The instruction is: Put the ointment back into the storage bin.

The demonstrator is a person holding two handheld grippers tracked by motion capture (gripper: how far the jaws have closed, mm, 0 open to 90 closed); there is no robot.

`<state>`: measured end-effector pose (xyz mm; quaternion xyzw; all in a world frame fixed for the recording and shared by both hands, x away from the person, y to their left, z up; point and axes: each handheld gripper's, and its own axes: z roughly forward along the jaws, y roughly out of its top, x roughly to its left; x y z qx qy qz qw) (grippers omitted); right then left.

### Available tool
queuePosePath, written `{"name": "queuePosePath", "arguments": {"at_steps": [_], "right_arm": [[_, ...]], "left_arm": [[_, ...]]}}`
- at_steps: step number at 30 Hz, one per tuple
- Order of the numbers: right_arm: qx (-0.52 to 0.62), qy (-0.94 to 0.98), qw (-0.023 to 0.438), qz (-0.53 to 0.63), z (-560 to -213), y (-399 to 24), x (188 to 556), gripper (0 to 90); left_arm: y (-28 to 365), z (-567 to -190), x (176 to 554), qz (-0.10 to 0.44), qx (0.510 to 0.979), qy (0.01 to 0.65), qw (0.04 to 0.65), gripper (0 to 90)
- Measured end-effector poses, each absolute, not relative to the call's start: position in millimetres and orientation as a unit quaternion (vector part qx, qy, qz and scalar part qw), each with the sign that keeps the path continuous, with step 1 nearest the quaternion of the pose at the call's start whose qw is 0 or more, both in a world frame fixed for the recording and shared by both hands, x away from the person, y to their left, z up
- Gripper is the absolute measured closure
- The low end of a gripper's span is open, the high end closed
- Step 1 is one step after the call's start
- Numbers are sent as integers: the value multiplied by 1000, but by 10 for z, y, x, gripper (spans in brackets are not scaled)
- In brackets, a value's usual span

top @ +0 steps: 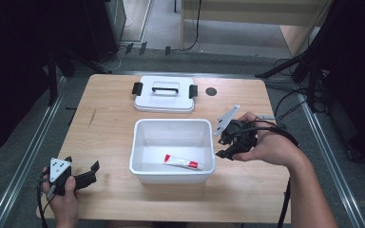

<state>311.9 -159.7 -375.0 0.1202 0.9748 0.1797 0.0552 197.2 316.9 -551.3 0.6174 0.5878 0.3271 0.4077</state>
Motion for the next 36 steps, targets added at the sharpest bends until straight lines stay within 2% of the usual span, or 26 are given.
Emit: {"name": "queuePosePath", "arguments": {"at_steps": [9,23,26,29,31,33,36], "right_arm": [[204,951,64,224,-3962,-1974,3107,490],[339,884,115,301,-4512,-2472,3059,476],[363,869,117,317,-4655,-2571,3028,482],[396,843,124,341,-4764,-2695,2988,540],[405,827,144,361,-4822,-2781,2955,504],[416,815,167,368,-4871,-2870,2918,516],[439,789,174,393,-4939,-3005,2849,488]], "left_arm": [[3167,-5512,1970,327,618,587,407,3],[3163,-5511,1967,328,619,587,407,3],[3159,-5512,1968,329,619,586,406,3],[3156,-5512,1968,331,619,585,405,3],[3152,-5512,1967,332,620,585,405,3],[3151,-5512,1965,333,620,584,405,3],[3147,-5513,1965,334,620,584,404,3]]}}
